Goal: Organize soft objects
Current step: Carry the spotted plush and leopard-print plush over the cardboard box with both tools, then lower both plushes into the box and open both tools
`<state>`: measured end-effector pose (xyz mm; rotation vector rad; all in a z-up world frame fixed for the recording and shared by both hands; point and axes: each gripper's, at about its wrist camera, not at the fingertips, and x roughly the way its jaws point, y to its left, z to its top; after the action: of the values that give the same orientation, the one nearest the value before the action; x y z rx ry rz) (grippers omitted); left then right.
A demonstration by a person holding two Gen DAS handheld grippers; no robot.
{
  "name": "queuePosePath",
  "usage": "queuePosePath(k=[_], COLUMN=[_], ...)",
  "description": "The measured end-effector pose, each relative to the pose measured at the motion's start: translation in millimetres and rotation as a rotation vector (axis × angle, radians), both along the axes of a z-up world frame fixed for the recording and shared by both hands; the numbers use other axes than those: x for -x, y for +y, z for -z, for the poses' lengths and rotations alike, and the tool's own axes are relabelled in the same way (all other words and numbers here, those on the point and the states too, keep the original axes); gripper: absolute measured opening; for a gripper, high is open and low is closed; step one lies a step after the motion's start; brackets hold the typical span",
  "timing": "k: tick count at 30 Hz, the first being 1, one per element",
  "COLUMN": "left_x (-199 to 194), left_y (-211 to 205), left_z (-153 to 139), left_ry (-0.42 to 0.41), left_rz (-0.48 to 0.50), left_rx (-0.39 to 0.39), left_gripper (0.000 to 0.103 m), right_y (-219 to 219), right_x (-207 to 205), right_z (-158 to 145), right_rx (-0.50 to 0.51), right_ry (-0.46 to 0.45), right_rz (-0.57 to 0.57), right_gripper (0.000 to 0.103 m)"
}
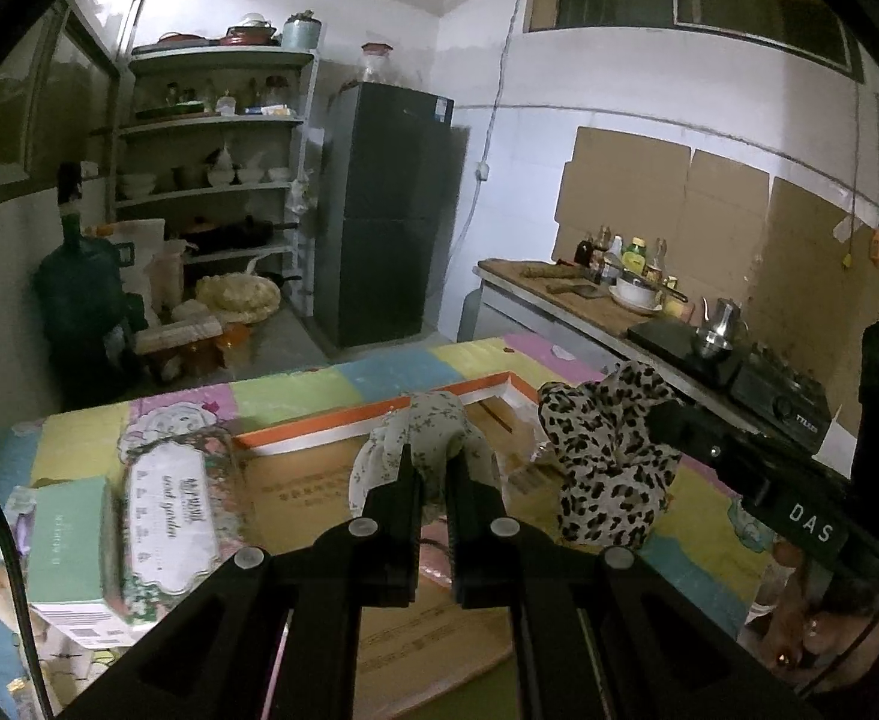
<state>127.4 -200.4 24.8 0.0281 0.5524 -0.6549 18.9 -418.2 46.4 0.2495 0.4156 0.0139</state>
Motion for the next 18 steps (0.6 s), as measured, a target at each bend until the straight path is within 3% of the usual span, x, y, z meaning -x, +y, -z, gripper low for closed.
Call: queuePosePath(k=[18], left_x=[-30.2], left_y=[-28.1], left_z=[35.2], left_ry=[0.097], left_rz=[-0.001], left_rx=[-0.038], left_gripper=[0.007], right_y=[-19.3], right_x=[-21.6], right_z=[31.4], right_rx=[-0.029], right_ry=[0.07], right_rz=[-0.007], right_gripper=[0.011])
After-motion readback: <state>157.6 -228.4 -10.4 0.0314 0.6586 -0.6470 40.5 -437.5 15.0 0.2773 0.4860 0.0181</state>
